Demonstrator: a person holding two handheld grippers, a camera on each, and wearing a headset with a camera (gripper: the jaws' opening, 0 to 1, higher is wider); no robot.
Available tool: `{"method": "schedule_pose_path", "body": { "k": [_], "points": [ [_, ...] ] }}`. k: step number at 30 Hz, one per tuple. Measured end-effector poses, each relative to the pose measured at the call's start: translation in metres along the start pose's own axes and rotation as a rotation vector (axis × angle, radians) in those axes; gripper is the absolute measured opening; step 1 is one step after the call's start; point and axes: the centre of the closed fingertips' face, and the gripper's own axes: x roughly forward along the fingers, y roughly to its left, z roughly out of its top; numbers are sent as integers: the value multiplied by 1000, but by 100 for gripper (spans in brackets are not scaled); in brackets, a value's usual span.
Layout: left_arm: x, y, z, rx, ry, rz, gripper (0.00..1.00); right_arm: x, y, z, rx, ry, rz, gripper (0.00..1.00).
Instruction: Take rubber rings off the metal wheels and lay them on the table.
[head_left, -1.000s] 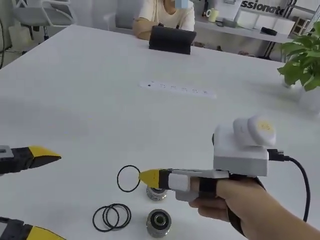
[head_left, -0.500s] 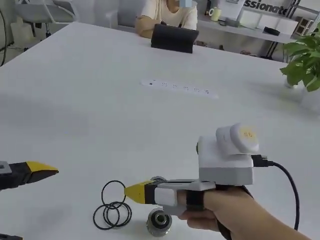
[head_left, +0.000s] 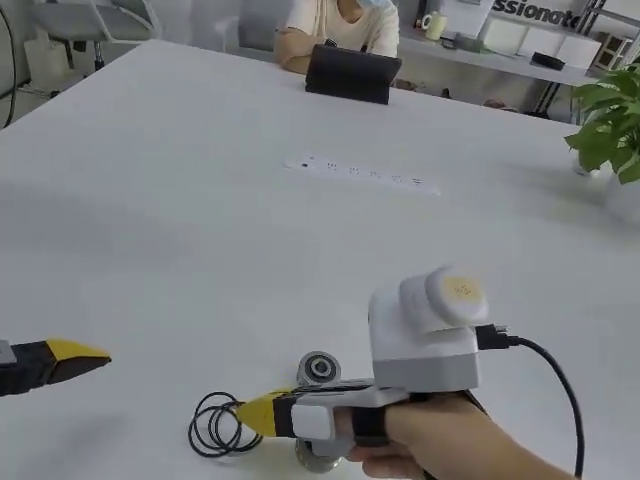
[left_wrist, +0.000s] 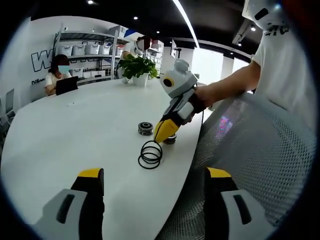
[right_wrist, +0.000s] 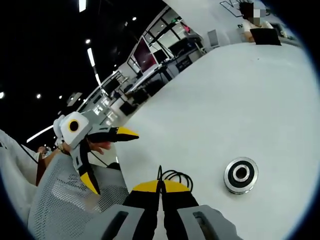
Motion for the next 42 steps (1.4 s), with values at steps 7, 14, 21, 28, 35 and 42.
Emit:
{"method": "schedule_pose_path", "body": {
  "k": [7, 14, 21, 28, 35, 42],
  "points": [
    [1, 0, -2, -12, 2, 0, 80, 1, -6, -5, 6, 14, -23, 0],
    [4, -7, -6, -12, 15, -17, 79, 1, -14, -6, -48, 23, -81, 1],
    [5, -8, -10, -3, 37, -22, 79, 2, -16, -9, -137, 55, -114, 5],
    [4, -7, -11, -1, 43, -21, 79, 0, -19, -9, -231, 77, -144, 6],
    [6, -7, -10, 2, 45, -26, 79, -4, -22, -5, -248, 72, -153, 6],
    [5, -7, -10, -4, 38, -22, 79, -11, -22, 4, -248, 44, -160, 6]
  ]
}}
